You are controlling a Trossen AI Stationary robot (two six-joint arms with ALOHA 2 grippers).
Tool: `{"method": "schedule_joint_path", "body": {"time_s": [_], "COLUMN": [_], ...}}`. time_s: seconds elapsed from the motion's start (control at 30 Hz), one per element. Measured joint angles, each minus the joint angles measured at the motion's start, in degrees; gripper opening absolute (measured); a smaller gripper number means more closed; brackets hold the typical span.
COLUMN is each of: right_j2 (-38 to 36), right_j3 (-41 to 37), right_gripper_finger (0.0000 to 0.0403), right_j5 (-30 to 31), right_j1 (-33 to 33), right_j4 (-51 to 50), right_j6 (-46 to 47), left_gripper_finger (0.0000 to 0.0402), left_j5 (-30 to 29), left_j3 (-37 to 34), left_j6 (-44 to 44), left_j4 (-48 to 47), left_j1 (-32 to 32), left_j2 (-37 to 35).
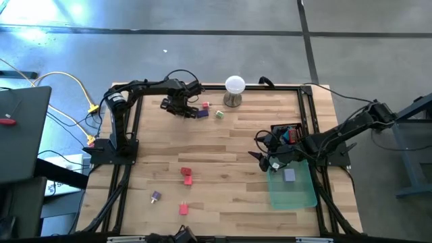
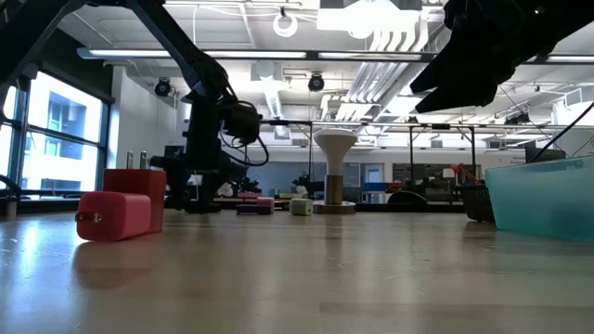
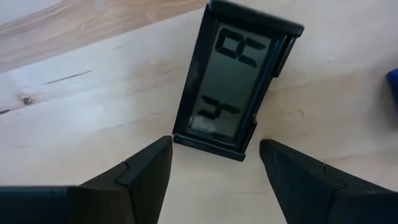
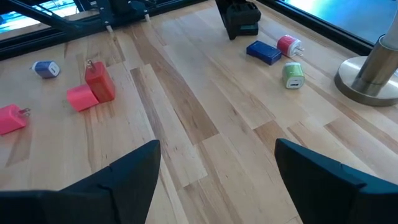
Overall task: Pick & Place Office items
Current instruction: Put the black digital clock into the black basket
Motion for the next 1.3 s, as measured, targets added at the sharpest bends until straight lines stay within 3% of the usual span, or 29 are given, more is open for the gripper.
{"method": "schedule_joint_path", "body": {"time_s": [0.67, 1.17, 1.3], "right_j2": [0.0, 0.0, 0.0], "right_j3": [0.0, 0.0, 0.0], "right_gripper_finger": [0.0303, 0.0303, 0.0303], "right_j5": [0.0, 0.0, 0.0], "right_j1": [0.0, 0.0, 0.0], "right_j4": [0.0, 0.0, 0.0], "right_j6": [0.0, 0.0, 0.0], "left_gripper_finger": [0.025, 0.0249, 0.0228], "left_j5": [1.6, -3.0, -3.0], "left_j3": [0.0, 0.1, 0.1], "left_j6": [6.5, 5.5, 5.0], "left_j4": [3.3, 8.4, 8.8], "left_j1": [2.8, 2.6, 2.6], "left_j2": [0.0, 0.0, 0.0]}}
